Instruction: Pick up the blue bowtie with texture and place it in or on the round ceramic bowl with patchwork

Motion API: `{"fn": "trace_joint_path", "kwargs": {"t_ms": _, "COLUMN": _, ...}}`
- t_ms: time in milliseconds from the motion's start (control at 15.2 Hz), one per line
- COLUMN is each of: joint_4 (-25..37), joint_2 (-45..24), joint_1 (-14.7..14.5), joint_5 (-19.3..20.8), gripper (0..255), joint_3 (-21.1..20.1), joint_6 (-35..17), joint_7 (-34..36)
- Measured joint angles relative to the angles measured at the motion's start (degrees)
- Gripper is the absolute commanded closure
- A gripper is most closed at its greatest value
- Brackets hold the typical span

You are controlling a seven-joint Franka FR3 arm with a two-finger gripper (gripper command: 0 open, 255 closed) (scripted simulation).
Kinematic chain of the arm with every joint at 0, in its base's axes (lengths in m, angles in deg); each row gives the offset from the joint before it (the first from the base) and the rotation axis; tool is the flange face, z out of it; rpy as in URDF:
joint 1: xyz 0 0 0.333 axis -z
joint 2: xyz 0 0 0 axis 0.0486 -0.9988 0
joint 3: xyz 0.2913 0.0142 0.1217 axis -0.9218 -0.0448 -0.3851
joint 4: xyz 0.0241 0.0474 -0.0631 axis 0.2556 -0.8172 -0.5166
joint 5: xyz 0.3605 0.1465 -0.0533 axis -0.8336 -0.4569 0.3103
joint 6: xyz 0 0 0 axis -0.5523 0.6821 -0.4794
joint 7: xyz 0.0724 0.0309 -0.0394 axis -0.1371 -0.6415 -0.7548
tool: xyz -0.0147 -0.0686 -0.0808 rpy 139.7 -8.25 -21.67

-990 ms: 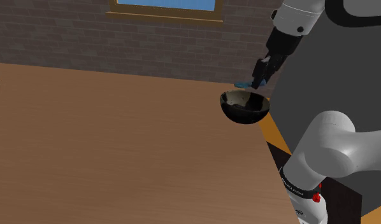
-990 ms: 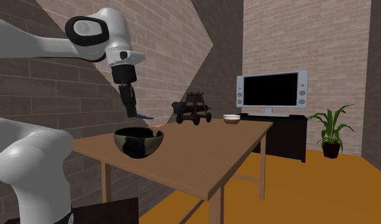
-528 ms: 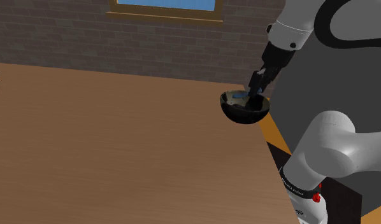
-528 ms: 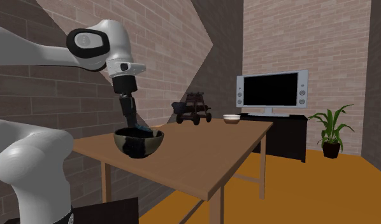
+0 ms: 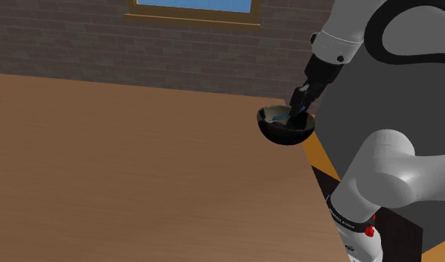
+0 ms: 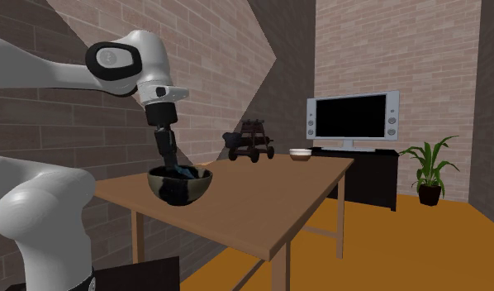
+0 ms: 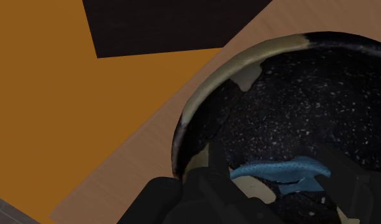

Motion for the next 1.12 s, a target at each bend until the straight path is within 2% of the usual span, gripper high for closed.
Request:
{"fn": "trace_joint_path", "kwargs": {"t_ms": 396, "joint_4": 0.0, "joint_2": 0.0, "joint_1": 0.0, "joint_5": 0.0, "gripper": 0, "joint_3": 0.0, "joint_6": 0.0, "joint_7": 0.0}}
{"fn": "trace_joint_path", "kwargs": {"t_ms": 726, "joint_4": 7.4, "joint_2": -1.8, "joint_1": 0.1, "joint_5": -0.1, "gripper": 0, "joint_3": -0.1, "joint_6": 5.5, "joint_7": -0.1}}
{"fn": "trace_joint_path", "kwargs": {"t_ms": 1122, "joint_4": 8.2, "joint_2": -1.9, "joint_1": 0.1, "joint_5": -0.1, "gripper": 0, "joint_3": -0.2, "joint_6": 6.3, "joint_7": 0.0}}
